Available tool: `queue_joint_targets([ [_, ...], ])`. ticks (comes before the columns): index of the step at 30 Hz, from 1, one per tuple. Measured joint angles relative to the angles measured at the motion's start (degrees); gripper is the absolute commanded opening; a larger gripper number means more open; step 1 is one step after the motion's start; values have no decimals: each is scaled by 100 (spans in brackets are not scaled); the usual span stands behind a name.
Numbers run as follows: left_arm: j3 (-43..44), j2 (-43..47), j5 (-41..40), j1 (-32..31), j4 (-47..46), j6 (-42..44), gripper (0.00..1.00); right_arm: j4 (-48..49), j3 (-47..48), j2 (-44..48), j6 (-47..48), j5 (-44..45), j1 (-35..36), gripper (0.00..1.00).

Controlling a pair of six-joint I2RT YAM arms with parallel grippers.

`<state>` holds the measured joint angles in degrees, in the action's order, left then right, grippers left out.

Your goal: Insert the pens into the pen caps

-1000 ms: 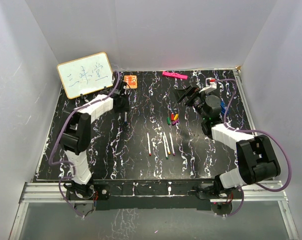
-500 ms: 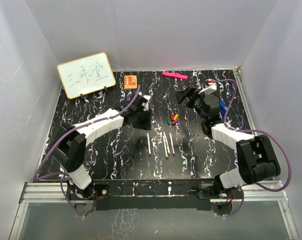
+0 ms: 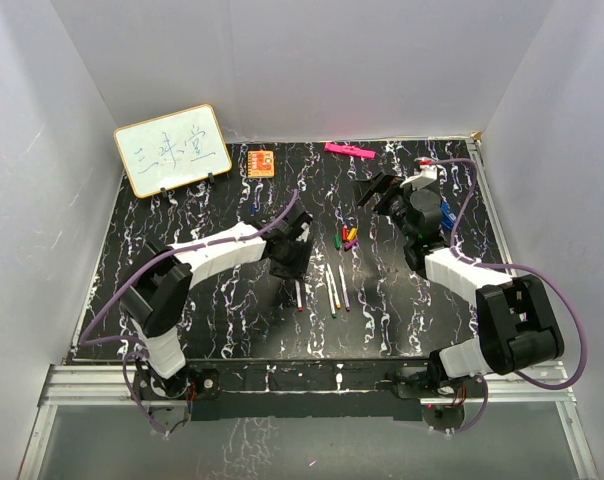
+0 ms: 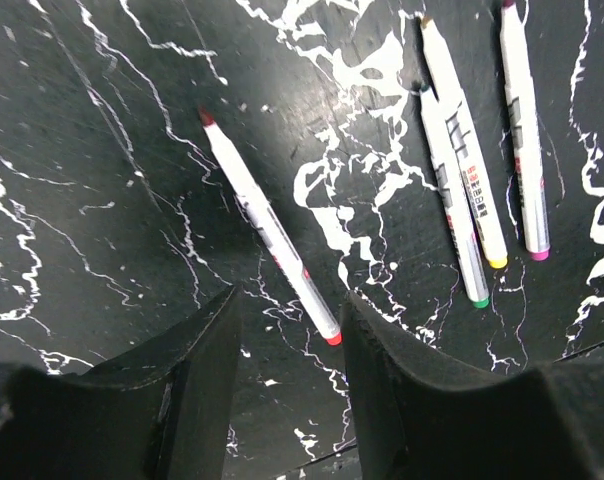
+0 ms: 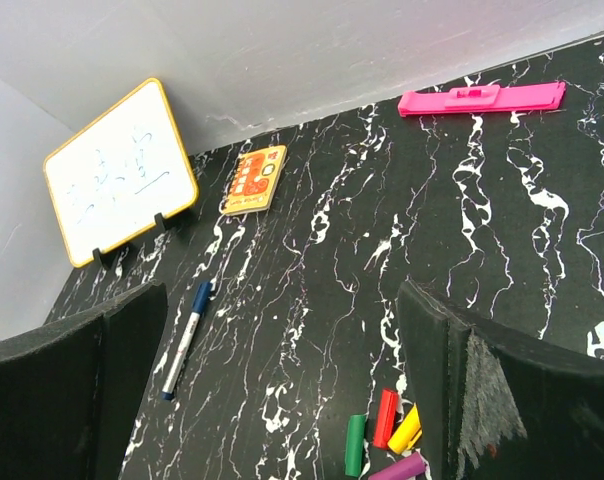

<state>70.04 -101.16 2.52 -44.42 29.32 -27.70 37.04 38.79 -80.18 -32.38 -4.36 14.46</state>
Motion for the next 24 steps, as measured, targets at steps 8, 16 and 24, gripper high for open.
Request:
queue_joint_targets([
  [8,81,-120,-20,-227,295,-70,43,-2,-61,0,-2,13,0,98],
  [16,81,-157,-37,-269,393,-72,43,-2,-109,0,-7,7,0,98],
  [24,72,-240,-105,-269,345,-72,43,0,-109,0,-13,-55,0,98],
])
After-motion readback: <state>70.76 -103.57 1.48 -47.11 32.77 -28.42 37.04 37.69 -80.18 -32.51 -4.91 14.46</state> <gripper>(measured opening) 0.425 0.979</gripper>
